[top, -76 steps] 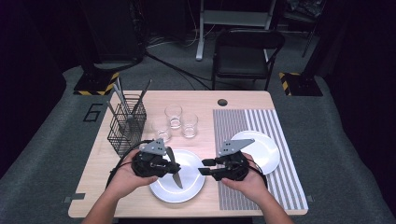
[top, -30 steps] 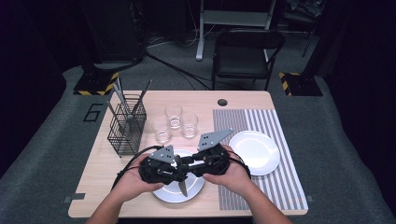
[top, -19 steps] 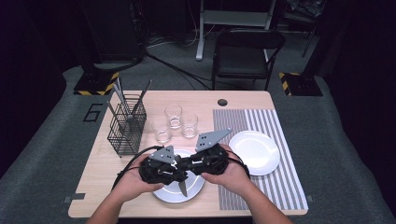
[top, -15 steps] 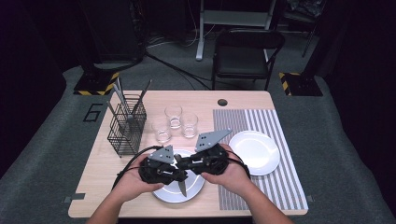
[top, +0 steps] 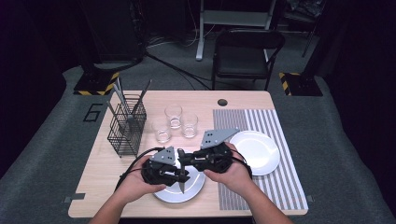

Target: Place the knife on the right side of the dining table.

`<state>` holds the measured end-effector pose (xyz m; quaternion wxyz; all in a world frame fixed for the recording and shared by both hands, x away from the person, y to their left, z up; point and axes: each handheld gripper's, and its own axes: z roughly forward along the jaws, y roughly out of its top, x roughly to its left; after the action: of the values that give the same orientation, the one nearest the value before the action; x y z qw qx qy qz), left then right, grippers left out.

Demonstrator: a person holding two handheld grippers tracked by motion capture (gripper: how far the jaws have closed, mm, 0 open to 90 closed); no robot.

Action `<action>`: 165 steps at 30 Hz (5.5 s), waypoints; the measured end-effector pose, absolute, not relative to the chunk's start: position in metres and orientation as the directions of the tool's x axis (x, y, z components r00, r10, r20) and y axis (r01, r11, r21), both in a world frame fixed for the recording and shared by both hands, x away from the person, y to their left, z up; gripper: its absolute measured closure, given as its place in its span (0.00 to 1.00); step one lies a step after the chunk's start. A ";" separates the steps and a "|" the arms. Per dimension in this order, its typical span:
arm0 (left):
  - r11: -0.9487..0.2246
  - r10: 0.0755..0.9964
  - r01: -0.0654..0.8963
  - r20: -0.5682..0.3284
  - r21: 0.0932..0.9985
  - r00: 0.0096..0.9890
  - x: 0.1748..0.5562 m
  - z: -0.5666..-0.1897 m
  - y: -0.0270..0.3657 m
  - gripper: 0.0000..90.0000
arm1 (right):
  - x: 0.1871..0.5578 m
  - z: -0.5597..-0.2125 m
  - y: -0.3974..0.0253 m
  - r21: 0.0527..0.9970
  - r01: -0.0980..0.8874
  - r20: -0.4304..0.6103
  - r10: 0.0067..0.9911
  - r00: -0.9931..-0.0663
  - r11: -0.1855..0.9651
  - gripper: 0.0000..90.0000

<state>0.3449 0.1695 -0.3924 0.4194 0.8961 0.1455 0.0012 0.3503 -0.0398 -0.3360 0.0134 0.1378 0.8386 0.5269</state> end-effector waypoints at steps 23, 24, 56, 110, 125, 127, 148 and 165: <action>-0.646 0.265 0.249 -0.094 0.722 0.960 0.348 -0.391 0.177 0.95 | 0.359 -0.351 -0.065 0.887 0.292 0.211 0.248 -0.945 0.357 0.90; -0.640 0.268 0.249 -0.093 0.727 0.959 0.347 -0.390 0.177 0.95 | 0.359 -0.352 -0.066 0.889 0.294 0.213 0.250 -0.945 0.352 0.89; -0.663 0.248 0.242 -0.098 0.709 0.964 0.348 -0.391 0.180 0.96 | 0.362 -0.338 -0.085 0.911 0.306 0.230 0.274 -0.934 0.276 0.86; -0.634 0.345 0.282 -0.063 0.720 0.937 0.356 -0.395 0.192 0.83 | 0.368 -0.331 -0.068 0.859 0.347 0.243 0.296 -0.924 0.377 0.93; -0.604 0.400 0.297 -0.041 0.739 0.916 0.357 -0.395 0.194 0.70 | 0.371 -0.310 -0.057 0.849 0.323 0.196 0.317 -0.928 0.419 0.93; -0.606 0.407 0.296 -0.033 0.738 0.913 0.357 -0.395 0.195 0.68 | 0.372 -0.308 -0.056 0.847 0.321 0.192 0.319 -0.928 0.423 0.93; -0.555 0.456 0.328 -0.049 0.765 0.888 0.360 -0.394 0.208 0.55 | 0.385 -0.284 -0.049 0.818 0.289 0.111 0.356 -0.928 0.497 0.93; -0.534 0.477 0.356 -0.074 0.766 0.876 0.362 -0.394 0.217 0.55 | 0.398 -0.266 -0.063 0.782 0.281 0.025 0.422 -0.906 0.556 0.93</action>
<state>0.3620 0.2173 -0.3943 0.4192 0.8729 0.2388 0.0721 0.3981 -0.0625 -0.2658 0.0828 0.2002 0.8783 0.4263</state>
